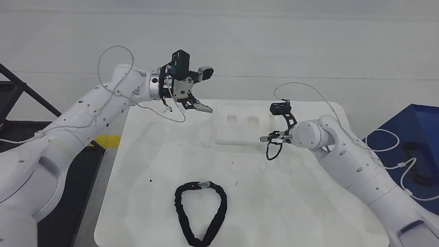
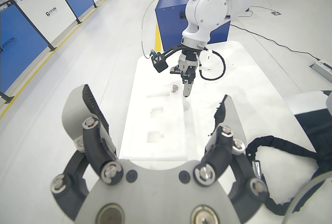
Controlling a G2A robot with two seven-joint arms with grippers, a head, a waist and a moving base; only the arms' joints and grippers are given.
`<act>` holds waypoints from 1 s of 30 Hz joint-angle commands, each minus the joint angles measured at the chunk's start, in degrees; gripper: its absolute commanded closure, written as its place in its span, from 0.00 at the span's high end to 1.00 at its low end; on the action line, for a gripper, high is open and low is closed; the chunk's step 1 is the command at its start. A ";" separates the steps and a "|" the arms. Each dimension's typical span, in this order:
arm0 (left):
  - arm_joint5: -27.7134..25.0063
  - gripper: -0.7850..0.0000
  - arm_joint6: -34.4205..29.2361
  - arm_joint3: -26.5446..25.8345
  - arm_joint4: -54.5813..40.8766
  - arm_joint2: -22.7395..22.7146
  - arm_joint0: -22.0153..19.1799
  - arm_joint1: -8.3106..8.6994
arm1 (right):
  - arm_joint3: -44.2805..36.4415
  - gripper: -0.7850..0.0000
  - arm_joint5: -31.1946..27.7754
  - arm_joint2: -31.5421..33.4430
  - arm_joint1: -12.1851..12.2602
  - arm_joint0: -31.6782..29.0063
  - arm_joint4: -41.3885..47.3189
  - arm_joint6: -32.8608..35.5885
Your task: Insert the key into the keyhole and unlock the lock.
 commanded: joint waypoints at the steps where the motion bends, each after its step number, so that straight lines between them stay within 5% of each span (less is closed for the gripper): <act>1: 0.00 1.00 0.00 0.00 0.00 0.00 0.00 0.00 | 0.24 0.85 0.28 -0.06 -0.23 0.04 -0.05 0.23; 10: 0.00 1.00 0.00 0.00 0.00 0.00 0.00 0.00 | 1.37 0.50 1.48 -0.10 -1.14 0.39 -1.59 0.04; 30: 0.00 1.00 0.00 0.00 0.00 0.00 0.00 0.00 | 7.65 0.27 1.56 -0.42 -3.87 1.62 -1.48 -1.16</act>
